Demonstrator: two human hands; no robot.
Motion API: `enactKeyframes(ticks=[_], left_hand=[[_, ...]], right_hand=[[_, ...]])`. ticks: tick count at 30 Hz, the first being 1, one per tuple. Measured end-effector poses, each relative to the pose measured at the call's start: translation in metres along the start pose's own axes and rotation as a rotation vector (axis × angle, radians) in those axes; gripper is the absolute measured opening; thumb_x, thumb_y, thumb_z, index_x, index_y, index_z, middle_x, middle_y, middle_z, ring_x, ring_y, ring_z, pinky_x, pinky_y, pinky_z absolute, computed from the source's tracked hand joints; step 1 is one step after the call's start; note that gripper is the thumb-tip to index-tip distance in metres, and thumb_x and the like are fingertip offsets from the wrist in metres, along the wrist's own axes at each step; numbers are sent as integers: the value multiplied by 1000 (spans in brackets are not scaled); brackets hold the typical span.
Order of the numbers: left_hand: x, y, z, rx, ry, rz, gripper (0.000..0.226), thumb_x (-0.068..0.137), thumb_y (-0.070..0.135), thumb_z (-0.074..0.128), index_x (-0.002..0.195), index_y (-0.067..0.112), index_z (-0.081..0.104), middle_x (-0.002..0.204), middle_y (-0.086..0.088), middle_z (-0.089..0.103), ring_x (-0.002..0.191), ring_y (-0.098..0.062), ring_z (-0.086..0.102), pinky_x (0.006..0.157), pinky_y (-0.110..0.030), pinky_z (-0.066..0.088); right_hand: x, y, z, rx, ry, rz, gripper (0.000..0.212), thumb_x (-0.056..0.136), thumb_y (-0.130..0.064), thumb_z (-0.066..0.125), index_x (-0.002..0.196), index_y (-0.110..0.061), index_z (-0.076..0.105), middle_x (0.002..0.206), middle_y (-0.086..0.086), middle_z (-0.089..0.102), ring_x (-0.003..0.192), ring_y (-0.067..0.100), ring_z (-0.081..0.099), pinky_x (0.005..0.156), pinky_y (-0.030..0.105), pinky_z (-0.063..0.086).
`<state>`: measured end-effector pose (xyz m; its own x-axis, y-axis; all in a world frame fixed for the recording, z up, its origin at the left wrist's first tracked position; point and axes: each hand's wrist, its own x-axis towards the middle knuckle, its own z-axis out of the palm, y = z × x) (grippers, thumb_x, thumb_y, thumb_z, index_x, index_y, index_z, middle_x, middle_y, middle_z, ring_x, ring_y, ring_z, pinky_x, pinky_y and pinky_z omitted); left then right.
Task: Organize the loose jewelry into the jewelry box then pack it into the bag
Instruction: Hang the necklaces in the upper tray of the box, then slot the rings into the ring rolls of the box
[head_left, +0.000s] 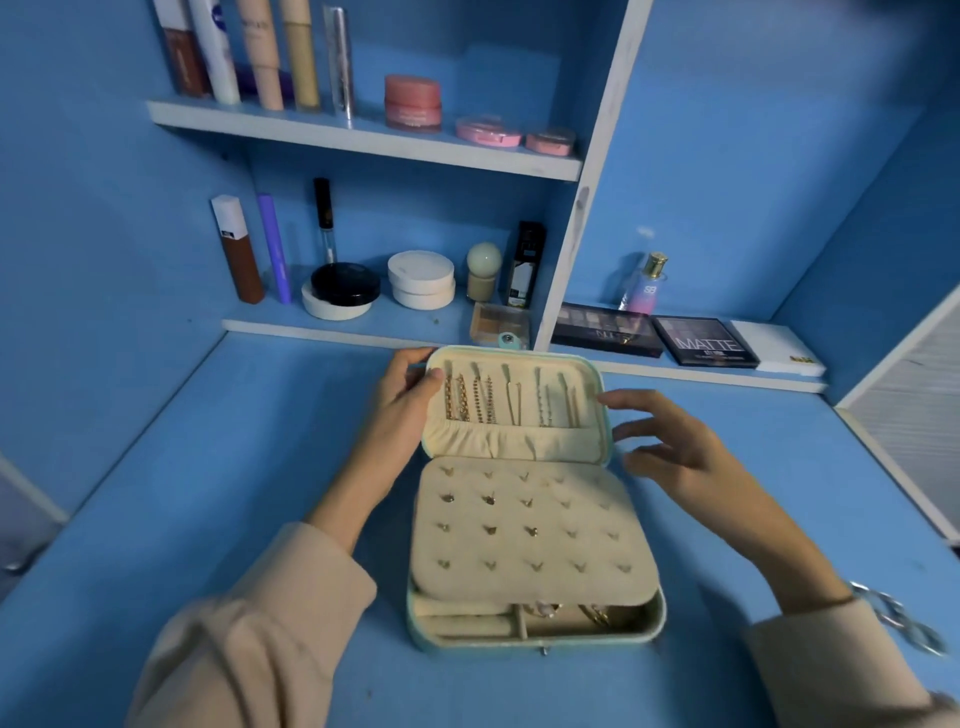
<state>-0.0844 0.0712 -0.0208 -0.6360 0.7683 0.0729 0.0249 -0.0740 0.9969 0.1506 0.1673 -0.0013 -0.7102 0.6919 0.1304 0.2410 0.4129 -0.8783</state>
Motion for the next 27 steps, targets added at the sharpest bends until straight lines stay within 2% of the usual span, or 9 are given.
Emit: enactKeyframes(ticks=[4, 7, 13, 17, 19, 21, 23, 25, 27], left_hand=[[5, -11, -4, 159, 16, 17, 14, 95, 10, 51, 105, 13, 60, 98, 1, 64, 88, -11, 60, 78, -23, 47], [6, -15, -5, 209, 52, 49, 15, 94, 9, 53, 105, 9, 62, 94, 1, 64, 81, -4, 60, 65, -9, 46], [6, -18, -7, 297, 50, 66, 20, 93, 9, 54, 110, 6, 65, 93, 2, 65, 79, -2, 59, 65, -7, 45], [6, -20, -7, 322, 14, 70, 24, 94, 9, 53, 114, 5, 66, 98, 0, 67, 89, -14, 64, 77, -21, 48], [6, -21, -7, 262, 23, 55, 25, 94, 7, 53, 115, 9, 66, 95, 11, 65, 84, -2, 61, 73, -12, 46], [4, -20, -6, 195, 36, 62, 25, 93, 5, 54, 114, 15, 64, 91, 19, 62, 82, 7, 57, 76, -13, 43], [3, -20, -6, 152, 60, 70, 34, 93, 3, 53, 126, 9, 56, 106, 5, 62, 95, -5, 57, 85, -16, 43], [2, -19, -8, 112, 81, 71, 36, 93, 4, 54, 129, 7, 54, 115, -8, 61, 103, -15, 55, 94, -23, 42], [-1, -18, -12, 54, 68, 59, 32, 89, 14, 58, 122, 16, 58, 113, -5, 63, 106, -16, 56, 98, -29, 42]], right_hand=[[-19, 1, -15, -19, -250, 21, 48, 71, -8, 55, 113, -31, 60, 130, -14, 51, 119, 9, 49, 93, 24, 45], [-26, -2, -18, -44, -328, 28, 49, 72, -13, 62, 113, -40, 58, 135, -19, 46, 126, 3, 42, 100, 23, 39], [-28, -4, -18, -10, -265, 28, 37, 72, -13, 65, 105, -31, 64, 129, -14, 52, 124, 7, 47, 100, 31, 42], [-27, -7, -19, 29, -204, 15, 19, 72, -13, 66, 88, -23, 68, 120, -11, 58, 118, 11, 53, 97, 31, 44], [-26, -9, -19, 42, -178, 17, 16, 70, -13, 66, 83, -22, 68, 116, -10, 60, 115, 12, 55, 95, 29, 45], [-24, -11, -20, 49, -154, 22, 13, 69, -14, 67, 81, -20, 68, 114, -9, 62, 111, 13, 57, 91, 25, 47], [-23, -14, -20, 69, -126, 33, 11, 69, -16, 70, 79, -17, 68, 112, -8, 64, 103, 15, 61, 85, 19, 47], [-20, -14, -19, 89, -92, 34, 18, 69, -14, 78, 81, -11, 66, 109, -5, 66, 97, 19, 64, 82, 17, 48], [-16, -16, -17, 119, -54, 35, 23, 69, -15, 73, 86, -3, 64, 106, 1, 67, 94, 23, 64, 83, 19, 49]])
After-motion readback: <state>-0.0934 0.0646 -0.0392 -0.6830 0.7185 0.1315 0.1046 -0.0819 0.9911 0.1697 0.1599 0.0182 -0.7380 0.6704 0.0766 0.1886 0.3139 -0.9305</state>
